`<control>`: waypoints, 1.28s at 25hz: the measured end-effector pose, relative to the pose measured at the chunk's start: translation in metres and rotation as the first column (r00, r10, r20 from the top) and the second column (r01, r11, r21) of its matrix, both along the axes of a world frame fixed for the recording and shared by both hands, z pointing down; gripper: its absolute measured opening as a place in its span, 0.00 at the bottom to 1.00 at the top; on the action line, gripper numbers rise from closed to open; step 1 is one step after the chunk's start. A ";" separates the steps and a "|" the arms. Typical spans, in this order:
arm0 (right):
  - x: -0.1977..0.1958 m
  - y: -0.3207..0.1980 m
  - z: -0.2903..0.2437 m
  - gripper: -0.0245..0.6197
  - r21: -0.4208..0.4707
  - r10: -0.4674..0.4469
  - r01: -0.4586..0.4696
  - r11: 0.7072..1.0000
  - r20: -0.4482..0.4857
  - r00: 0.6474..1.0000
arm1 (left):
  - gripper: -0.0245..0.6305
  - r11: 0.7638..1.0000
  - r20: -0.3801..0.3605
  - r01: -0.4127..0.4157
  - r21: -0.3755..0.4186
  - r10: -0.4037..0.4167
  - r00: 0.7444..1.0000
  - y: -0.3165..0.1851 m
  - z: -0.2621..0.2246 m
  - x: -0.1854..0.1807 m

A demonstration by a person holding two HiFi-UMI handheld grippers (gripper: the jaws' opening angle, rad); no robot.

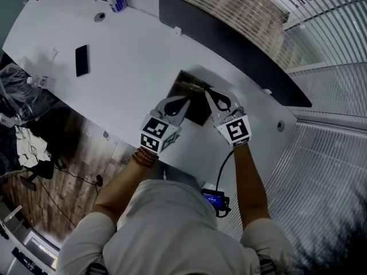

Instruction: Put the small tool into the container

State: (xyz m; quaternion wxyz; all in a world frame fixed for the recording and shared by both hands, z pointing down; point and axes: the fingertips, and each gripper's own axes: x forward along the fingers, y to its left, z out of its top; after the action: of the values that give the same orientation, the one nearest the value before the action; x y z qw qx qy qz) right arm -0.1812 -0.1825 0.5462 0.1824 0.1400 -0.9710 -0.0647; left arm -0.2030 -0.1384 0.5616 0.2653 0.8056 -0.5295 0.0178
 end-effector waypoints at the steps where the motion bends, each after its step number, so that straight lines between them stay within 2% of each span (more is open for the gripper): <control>1: 0.006 -0.002 -0.009 0.04 -0.023 0.036 -0.035 0.999 0.041 0.998 | 0.04 1.000 0.002 -0.009 0.014 0.009 1.000 -0.001 -0.006 0.004; 5: 0.034 -0.003 -0.050 0.04 -0.082 0.169 -0.157 0.984 0.172 0.971 | 0.04 0.998 -0.017 -0.049 0.051 0.050 0.999 0.002 -0.029 0.021; 9: 0.062 0.008 -0.088 0.04 -0.143 0.263 -0.231 0.962 0.279 0.924 | 0.04 0.992 -0.014 -0.101 0.078 0.103 0.995 0.017 -0.048 0.044; 16: 0.110 0.052 -0.157 0.04 -0.124 0.352 -0.331 0.936 0.384 0.854 | 0.04 0.972 -0.035 -0.184 0.146 0.191 0.981 0.056 -0.093 0.098; 21: 0.146 0.084 -0.199 0.04 -0.091 0.402 -0.403 0.911 0.422 0.813 | 0.04 0.954 -0.061 -0.221 0.202 0.238 0.969 0.071 -0.134 0.132; 25: 0.175 0.099 -0.226 0.04 -0.074 0.444 -0.464 0.883 0.456 0.771 | 0.04 0.927 -0.041 -0.274 0.255 0.293 0.955 0.073 -0.167 0.157; 32: 0.215 0.124 -0.247 0.04 -0.095 0.510 -0.536 0.839 0.482 0.713 | 0.04 0.891 -0.040 -0.320 0.323 0.351 0.935 0.087 -0.202 0.186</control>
State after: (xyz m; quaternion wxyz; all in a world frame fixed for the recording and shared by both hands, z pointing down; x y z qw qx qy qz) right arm 0.0333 -0.0588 0.2992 -0.0617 0.4250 -0.9031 0.0018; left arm -0.0168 -0.0519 0.3592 0.1535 0.9164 -0.3648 -0.0596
